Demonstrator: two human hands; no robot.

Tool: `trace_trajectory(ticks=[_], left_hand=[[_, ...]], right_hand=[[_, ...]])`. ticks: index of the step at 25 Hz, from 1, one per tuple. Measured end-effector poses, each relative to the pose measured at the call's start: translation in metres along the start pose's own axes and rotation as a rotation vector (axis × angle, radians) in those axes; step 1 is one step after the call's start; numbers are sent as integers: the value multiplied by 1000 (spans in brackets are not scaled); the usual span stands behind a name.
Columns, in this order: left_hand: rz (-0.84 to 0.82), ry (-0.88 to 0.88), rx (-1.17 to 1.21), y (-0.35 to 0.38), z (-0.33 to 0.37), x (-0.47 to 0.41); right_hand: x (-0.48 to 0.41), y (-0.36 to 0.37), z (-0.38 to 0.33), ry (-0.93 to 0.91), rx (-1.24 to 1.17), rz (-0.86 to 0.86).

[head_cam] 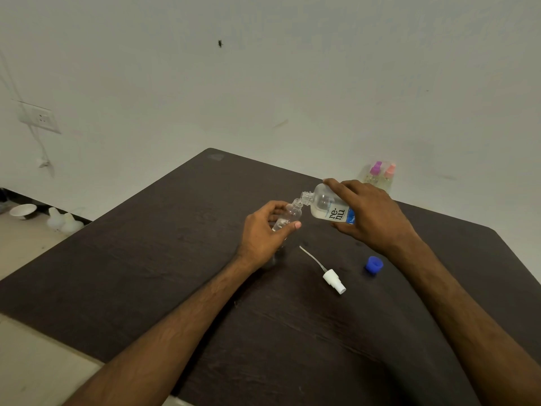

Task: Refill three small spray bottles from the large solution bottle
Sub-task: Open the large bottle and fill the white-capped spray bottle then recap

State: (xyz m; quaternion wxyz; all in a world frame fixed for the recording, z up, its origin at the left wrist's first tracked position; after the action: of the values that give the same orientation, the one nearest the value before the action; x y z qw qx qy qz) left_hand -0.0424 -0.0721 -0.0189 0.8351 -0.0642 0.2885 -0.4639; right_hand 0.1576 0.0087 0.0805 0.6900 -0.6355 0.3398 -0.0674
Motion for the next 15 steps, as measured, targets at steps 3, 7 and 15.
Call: trace_trajectory(ticks=[3,7,15], left_hand=[[-1,-1,0,-1,1,1],[-1,0,-5,-1,1,1],[-1,-4,2,-2,2,1]], right_hand=[[1,1,-1,-2,1,2],[1,0,-2,-1,0,9],[1,1,-2,4,1,2]])
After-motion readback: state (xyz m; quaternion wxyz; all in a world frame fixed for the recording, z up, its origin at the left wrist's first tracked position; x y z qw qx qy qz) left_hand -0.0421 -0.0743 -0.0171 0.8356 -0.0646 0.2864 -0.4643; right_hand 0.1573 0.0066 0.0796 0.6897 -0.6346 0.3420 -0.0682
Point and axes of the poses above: each hand's wrist, its own x-axis away from the middle knuckle, its own y-axis out of the palm, z = x × y, the point moved 1 cm from there along -x, towards the middle knuckle, and after that the axes turned 14 degrees about -x, right-handed, at the moved point
